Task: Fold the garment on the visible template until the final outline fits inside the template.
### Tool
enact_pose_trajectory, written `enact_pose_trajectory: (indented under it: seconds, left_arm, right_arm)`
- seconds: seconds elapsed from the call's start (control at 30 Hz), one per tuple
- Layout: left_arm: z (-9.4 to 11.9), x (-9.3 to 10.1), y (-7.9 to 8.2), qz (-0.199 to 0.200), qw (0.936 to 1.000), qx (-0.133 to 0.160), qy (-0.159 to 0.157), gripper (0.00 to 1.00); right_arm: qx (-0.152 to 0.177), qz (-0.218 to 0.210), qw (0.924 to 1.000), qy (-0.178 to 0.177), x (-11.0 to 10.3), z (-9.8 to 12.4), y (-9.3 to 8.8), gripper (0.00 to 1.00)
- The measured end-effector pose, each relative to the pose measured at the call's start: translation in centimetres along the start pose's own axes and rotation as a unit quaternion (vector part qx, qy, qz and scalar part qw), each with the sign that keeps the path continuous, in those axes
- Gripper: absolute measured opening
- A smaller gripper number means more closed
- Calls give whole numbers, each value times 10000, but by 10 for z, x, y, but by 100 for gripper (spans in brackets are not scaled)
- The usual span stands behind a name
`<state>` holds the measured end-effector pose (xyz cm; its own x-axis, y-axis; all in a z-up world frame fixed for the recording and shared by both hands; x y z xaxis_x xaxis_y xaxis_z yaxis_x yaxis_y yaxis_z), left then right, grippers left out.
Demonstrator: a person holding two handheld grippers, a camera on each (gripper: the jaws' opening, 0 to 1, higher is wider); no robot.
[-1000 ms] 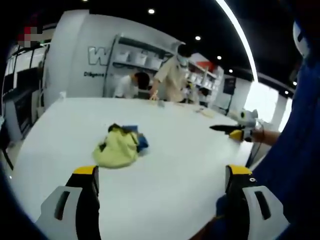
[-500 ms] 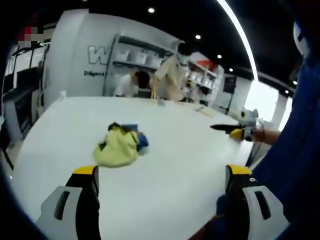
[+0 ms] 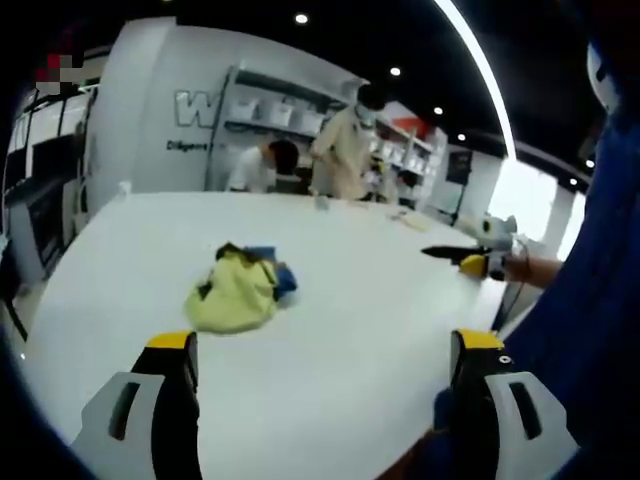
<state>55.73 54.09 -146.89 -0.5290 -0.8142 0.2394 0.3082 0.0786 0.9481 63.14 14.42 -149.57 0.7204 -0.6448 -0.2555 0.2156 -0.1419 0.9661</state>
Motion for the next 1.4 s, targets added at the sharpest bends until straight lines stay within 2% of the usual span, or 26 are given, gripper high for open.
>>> enact_pose_trajectory:
  seconds: [0.3, 0.53, 0.57, 0.67, 0.77, 0.93, 1.03, 1.1, 1.13, 1.2, 1.27, 1.33, 1.4]
  left_arm:
    - [-6, -3, -2, -36, 10000, 30, -13, 99]
    - [-16, -6, -1, -64, 9999, 42, -69, 99]
    - [-21, -10, 0, -35, 9999, 80, -107, 99]
    - [-30, -19, 1, -43, 9998, 105, -147, 99]
    - [-36, -26, 2, -72, 9997, 86, -204, 94]
    - [-54, -53, 4, -128, 9994, 8, -319, 89]
    - [-63, -60, 6, -125, 9993, 64, -341, 85]
    - [-66, -63, 6, -130, 9993, 69, -346, 83]
    - [-70, -67, 6, -151, 9992, 63, -366, 83]
    - [-80, -75, 9, -181, 9989, 61, -429, 83]
    - [-92, -83, 10, -109, 9986, 139, -502, 82]
    - [-102, -91, 10, 78, 9979, 313, -559, 82]
    - [-109, -98, 9, 2, 9978, 250, -611, 82]
  right_arm:
    - [-131, -4, 9999, 102, -5, -15, -4, 99]
    - [-66, 13, 9997, 247, -7, -39, -1, 99]
    - [34, -20, 9997, 253, -5, -50, 0, 98]
    - [42, -94, 9994, 323, -3, -67, -1, 97]
    - [11, -147, 9991, 392, -1, -78, -2, 94]
    - [-12, -323, 9985, 451, 7, -109, -7, 93]
    - [-142, -219, 9987, 435, 11, -122, -11, 92]
    - [-175, -219, 9987, 434, 13, -127, -13, 89]
    - [-315, -235, 9984, 399, 21, -138, -16, 86]
    - [-296, -234, 9985, 397, 27, -148, -17, 83]
    - [-337, -574, 9973, 298, 29, -163, -22, 83]
    - [-399, -641, 9968, 260, 35, -173, -29, 82]
    - [-510, -686, 9961, 237, 36, -183, -36, 80]
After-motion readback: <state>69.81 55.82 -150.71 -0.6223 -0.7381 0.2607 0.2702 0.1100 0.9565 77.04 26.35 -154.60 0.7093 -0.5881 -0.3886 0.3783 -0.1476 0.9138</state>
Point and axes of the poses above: the point that each gripper's makers call its tool centre point, and the gripper's own axes: z roughly backward along the fingers, x roughly to its right, y roughly out of its top, the point moved 9 cm from there along z, roughly backward along the fingers, and after that the axes turned 10 degrees about x, right-handed, at the moved point
